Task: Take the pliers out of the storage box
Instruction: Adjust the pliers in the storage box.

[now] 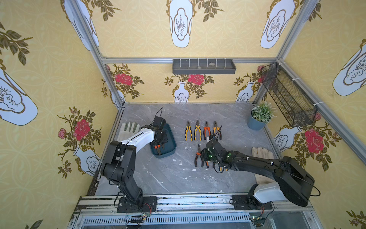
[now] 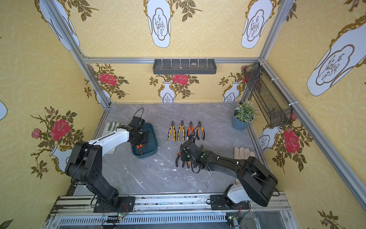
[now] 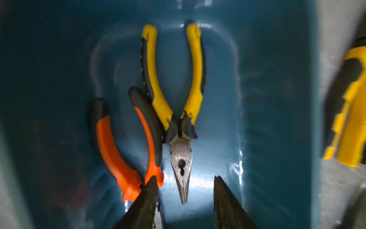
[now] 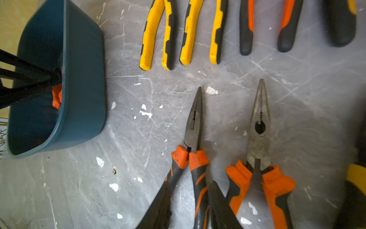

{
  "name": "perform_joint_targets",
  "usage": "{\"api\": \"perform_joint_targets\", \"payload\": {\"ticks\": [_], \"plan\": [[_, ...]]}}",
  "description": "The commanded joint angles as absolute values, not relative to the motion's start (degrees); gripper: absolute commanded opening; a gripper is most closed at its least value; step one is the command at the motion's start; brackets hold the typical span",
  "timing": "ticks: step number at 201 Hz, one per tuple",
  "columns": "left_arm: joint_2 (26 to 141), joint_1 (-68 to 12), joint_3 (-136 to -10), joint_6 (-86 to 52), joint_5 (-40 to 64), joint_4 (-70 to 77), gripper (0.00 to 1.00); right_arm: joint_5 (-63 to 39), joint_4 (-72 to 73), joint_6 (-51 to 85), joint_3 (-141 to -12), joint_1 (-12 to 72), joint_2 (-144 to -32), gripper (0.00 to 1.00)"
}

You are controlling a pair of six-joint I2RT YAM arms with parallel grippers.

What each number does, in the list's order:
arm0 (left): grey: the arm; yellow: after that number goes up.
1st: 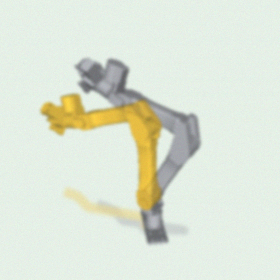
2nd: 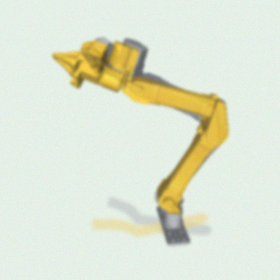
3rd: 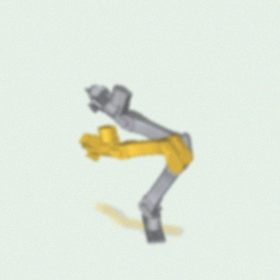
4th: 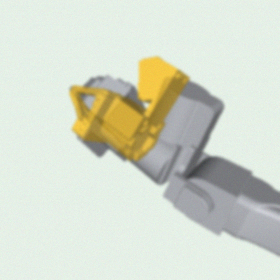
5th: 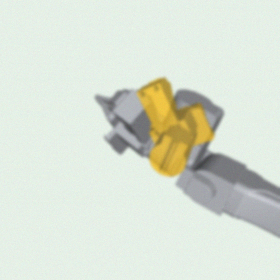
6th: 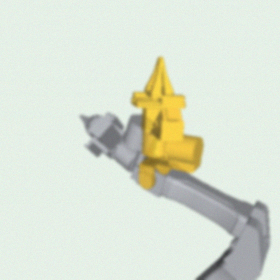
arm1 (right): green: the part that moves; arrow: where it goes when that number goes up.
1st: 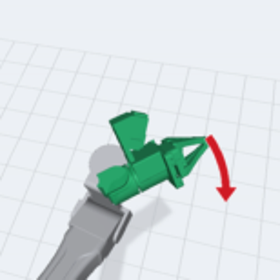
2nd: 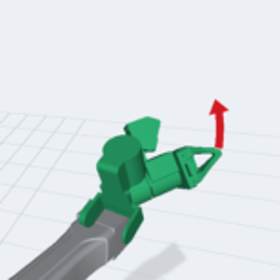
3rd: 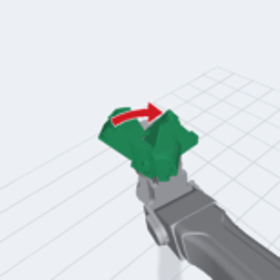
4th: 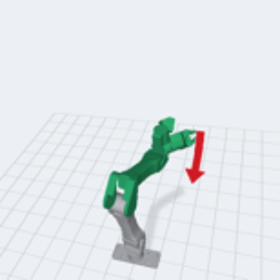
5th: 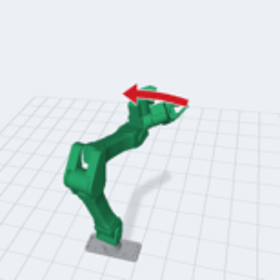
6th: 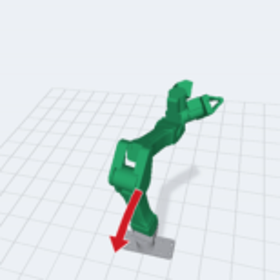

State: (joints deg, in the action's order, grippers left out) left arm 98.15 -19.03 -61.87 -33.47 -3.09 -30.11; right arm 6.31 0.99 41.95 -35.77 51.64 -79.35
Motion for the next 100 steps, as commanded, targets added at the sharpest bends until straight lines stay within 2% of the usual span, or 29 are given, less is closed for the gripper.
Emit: {"api": "perform_joint_targets", "payload": {"ticks": [1,33,50,59,100], "plan": [[100.15,-18.9,-62.03,-34.45,-5.39,-32.05,0.48,6.69,4.55,42.63,-34.7,51.06,-78.16,0.35],[101.15,-18.9,-61.82,-34.65,-6.92,-31.74,0.46,5.77,5.01,42.8,-34.14,50.4,-77.93,0.35],[101.66,-18.9,-61.7,-34.5,-7.33,-31.4,0.32,5.58,5.01,42.92,-34.21,50.33,-78.21,0.35],[102.16,-18.9,-61.7,-34.38,-7.28,-31.32,0.28,5.55,4.92,42.96,-34.32,50.23,-78.31,0.35],[104.49,-18.9,-61.05,-33.87,-9.02,-30.01,0.27,5.28,4.67,43.08,-34.68,50.18,-79.07,0.36]]}}
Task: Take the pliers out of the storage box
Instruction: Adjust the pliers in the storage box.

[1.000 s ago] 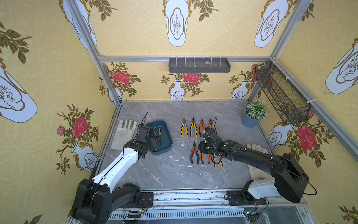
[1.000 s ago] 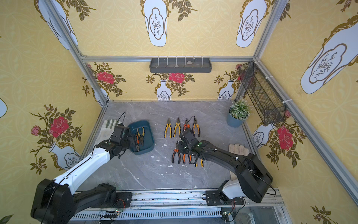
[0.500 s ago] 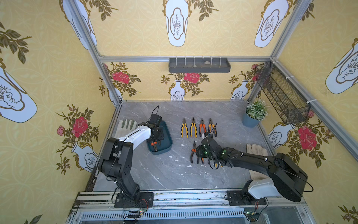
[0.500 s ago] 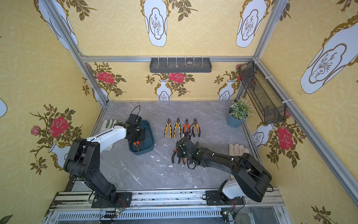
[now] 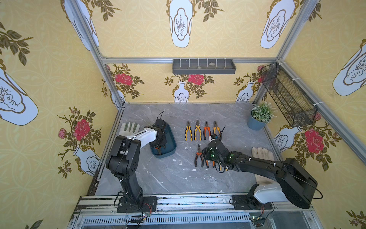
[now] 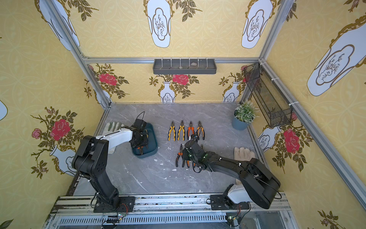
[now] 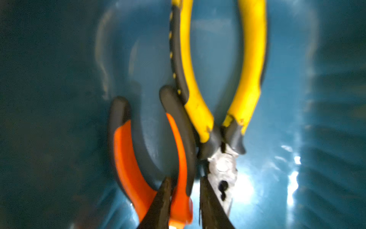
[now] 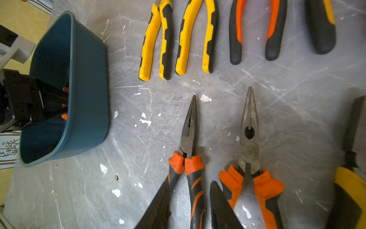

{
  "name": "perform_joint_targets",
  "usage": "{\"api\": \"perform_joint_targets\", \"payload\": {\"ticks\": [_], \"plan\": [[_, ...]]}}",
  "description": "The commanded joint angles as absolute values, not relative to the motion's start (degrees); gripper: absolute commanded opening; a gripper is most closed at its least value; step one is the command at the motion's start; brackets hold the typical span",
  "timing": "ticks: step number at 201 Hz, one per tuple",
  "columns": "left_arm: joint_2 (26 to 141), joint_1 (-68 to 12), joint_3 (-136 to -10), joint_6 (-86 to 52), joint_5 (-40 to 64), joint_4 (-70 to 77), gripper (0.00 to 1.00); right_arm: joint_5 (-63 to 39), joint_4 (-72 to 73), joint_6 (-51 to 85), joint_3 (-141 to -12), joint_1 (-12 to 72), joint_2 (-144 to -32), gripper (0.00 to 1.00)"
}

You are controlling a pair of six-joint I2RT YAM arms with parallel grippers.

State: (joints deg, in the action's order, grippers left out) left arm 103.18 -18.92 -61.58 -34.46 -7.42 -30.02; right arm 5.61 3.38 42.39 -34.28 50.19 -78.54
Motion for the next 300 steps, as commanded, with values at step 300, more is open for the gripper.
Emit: {"api": "perform_joint_targets", "payload": {"ticks": [300], "plan": [[92.22,-18.06,-60.58,-48.35,-9.95,-23.41,0.0,4.4,3.16,42.71,-37.33,50.27,-82.79,0.38]]}}
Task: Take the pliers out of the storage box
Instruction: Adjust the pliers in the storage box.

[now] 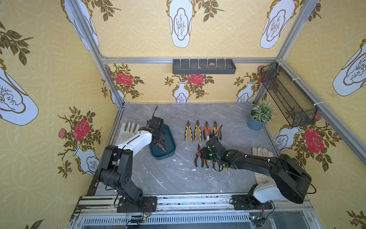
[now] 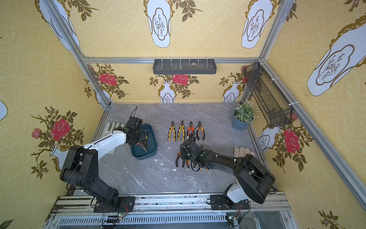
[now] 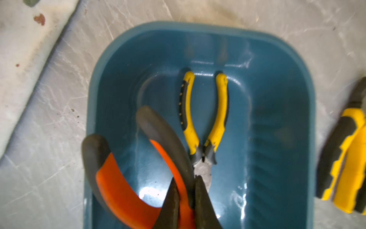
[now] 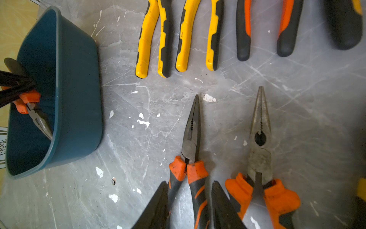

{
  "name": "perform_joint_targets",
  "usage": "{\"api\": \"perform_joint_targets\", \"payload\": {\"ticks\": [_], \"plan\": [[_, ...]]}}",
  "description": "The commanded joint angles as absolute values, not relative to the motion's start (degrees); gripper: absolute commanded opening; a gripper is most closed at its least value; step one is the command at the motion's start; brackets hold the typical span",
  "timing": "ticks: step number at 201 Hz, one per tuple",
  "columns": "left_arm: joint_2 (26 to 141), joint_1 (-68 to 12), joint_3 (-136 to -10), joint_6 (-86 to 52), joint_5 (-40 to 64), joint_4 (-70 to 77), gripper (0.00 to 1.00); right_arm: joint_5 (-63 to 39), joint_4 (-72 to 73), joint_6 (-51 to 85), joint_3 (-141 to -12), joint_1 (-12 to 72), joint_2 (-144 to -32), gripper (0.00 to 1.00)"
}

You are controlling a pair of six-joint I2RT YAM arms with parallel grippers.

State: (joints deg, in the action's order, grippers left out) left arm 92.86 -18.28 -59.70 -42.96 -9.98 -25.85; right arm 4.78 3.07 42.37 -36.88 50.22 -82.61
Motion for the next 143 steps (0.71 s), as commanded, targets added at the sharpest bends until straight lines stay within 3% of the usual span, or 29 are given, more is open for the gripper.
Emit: {"api": "perform_joint_targets", "payload": {"ticks": [1,45,143], "plan": [[92.12,-18.04,-60.61,-48.48,-10.03,-23.39,0.0,4.4,3.16,42.76,-37.34,50.23,-82.84,0.38],[91.15,-18.11,-59.38,-55.48,-7.38,-19.69,0.1,3.83,3.36,42.5,-37.62,50.21,-83.31,0.38],[91.11,-18.1,-55.0,-67.89,-1.0,-8.4,0.07,3.34,3.25,42.1,-38.05,50.29,-84.03,0.38]]}}
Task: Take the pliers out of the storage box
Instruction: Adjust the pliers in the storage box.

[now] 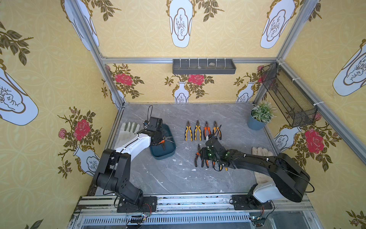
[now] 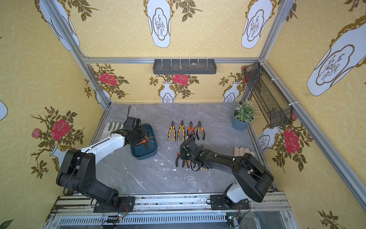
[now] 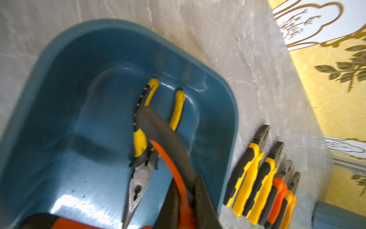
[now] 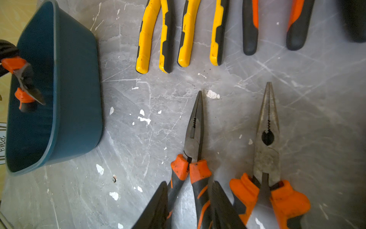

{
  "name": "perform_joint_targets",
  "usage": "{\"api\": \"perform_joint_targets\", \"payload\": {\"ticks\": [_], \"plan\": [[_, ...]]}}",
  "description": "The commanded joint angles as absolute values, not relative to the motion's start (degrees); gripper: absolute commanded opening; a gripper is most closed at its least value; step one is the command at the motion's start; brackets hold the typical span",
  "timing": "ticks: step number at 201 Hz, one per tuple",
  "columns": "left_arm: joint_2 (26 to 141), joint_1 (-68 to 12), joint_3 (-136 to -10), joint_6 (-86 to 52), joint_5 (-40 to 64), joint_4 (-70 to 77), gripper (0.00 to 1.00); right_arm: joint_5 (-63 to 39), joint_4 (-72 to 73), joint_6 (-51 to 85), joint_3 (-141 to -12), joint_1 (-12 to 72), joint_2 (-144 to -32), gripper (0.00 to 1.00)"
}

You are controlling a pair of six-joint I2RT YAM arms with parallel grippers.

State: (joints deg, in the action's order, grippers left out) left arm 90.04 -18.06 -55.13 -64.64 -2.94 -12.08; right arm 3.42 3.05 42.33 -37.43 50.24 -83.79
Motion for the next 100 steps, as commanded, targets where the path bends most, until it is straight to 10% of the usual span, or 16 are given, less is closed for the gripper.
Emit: {"api": "perform_joint_targets", "payload": {"ticks": [1,100], "plan": [[91.17,-18.1,-54.92,-68.05,-0.99,-8.33,0.07,3.38,3.21,42.1,-38.05,50.33,-84.07,0.38],[94.18,-18.09,-52.85,-66.37,-0.21,-7.36,0.3,3.26,3.05,42.08,-38.41,50.44,-84.64,0.38]]}}
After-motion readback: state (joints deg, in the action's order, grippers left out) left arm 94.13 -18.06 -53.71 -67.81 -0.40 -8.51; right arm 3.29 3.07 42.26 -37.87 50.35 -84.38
